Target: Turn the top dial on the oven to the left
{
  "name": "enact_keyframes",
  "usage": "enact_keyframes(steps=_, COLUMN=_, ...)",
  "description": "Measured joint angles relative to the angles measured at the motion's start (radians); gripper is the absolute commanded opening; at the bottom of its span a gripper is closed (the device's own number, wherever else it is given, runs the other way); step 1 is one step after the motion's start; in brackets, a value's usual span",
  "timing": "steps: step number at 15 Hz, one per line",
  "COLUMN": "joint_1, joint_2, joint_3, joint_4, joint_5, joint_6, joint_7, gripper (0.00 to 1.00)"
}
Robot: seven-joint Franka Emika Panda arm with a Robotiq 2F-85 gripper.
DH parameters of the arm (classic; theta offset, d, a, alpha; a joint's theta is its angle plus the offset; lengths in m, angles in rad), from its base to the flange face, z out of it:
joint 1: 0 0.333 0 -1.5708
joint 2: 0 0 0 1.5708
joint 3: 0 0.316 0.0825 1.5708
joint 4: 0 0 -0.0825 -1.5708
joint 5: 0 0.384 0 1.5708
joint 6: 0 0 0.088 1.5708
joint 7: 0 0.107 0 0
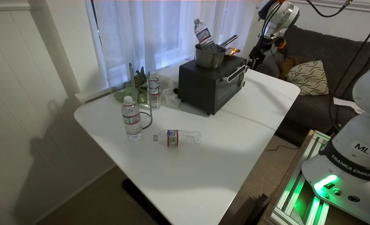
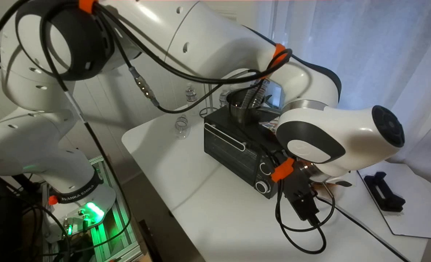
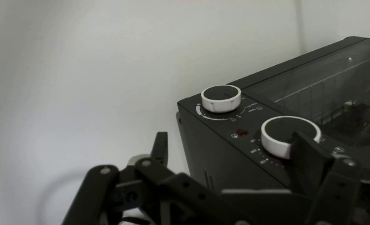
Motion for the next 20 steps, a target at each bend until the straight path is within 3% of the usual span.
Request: enact_keyframes(steps=20, joint_1=0.006, joint_2=0.021, joint_3=0.037, joint_4=-0.006, joint_5=-0.003, joint_6=-0.048, joint_7=0.0, gripper=1.0)
